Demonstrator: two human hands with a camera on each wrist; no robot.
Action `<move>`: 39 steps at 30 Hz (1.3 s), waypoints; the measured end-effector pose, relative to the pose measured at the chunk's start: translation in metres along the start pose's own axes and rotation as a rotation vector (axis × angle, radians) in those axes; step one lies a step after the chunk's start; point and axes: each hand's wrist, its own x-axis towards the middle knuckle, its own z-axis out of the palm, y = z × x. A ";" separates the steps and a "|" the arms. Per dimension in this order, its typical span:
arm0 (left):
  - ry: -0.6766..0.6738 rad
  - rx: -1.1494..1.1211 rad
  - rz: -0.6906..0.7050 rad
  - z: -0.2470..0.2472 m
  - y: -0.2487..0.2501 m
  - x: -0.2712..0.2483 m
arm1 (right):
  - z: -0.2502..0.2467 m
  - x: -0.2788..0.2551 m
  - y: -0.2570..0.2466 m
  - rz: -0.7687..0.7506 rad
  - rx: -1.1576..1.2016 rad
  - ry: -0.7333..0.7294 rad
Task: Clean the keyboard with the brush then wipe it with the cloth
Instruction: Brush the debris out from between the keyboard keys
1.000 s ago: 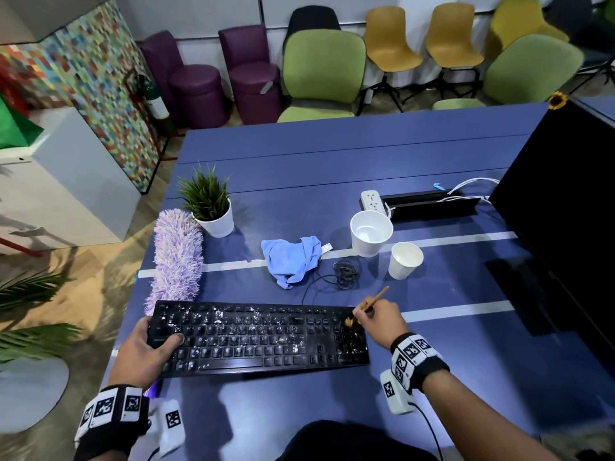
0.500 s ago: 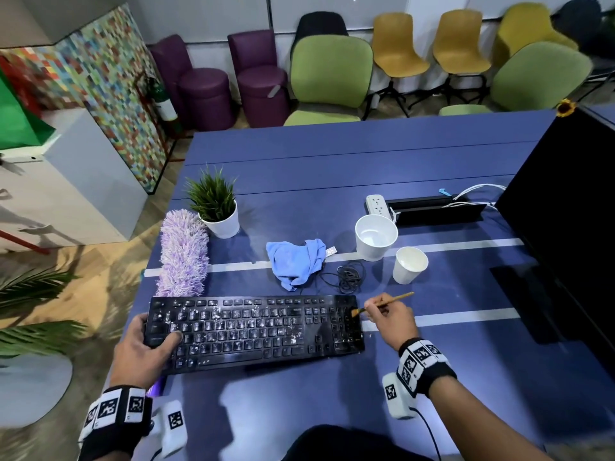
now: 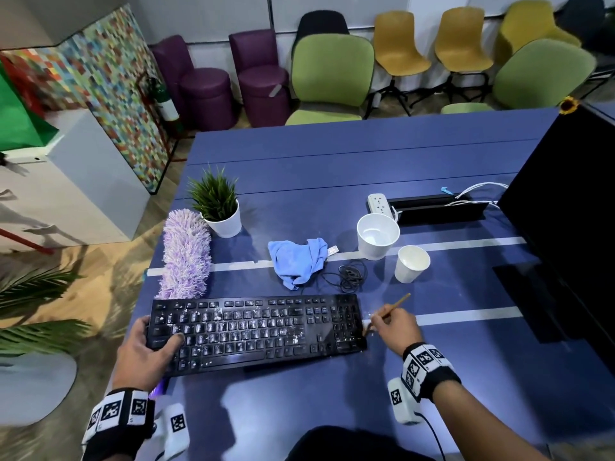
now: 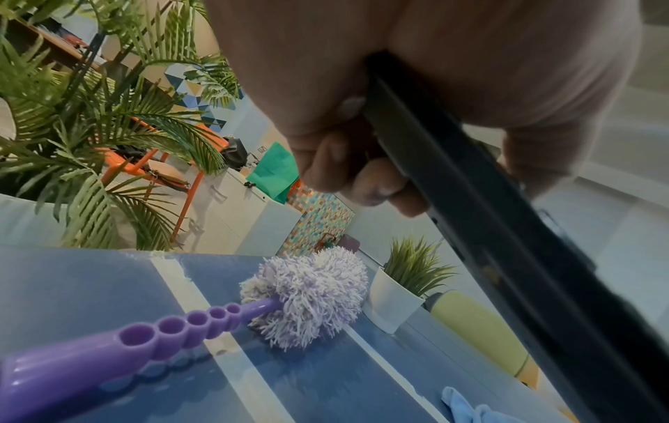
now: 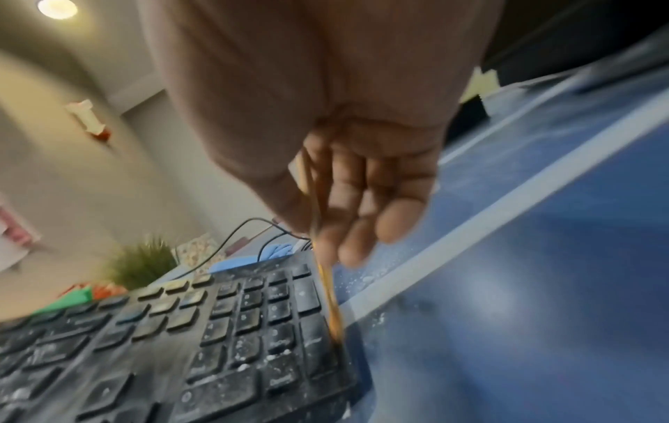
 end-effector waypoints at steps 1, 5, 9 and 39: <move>0.015 0.014 0.009 0.001 -0.001 0.000 | -0.002 0.000 0.000 -0.032 0.012 0.030; 0.025 0.013 0.019 0.002 0.000 0.000 | 0.001 -0.001 0.006 -0.009 -0.048 -0.032; 0.024 0.002 0.016 0.000 0.003 -0.001 | 0.001 -0.006 -0.004 -0.016 0.038 0.032; 0.010 -0.024 -0.034 0.011 0.007 0.007 | 0.001 0.006 -0.008 -0.123 0.098 0.043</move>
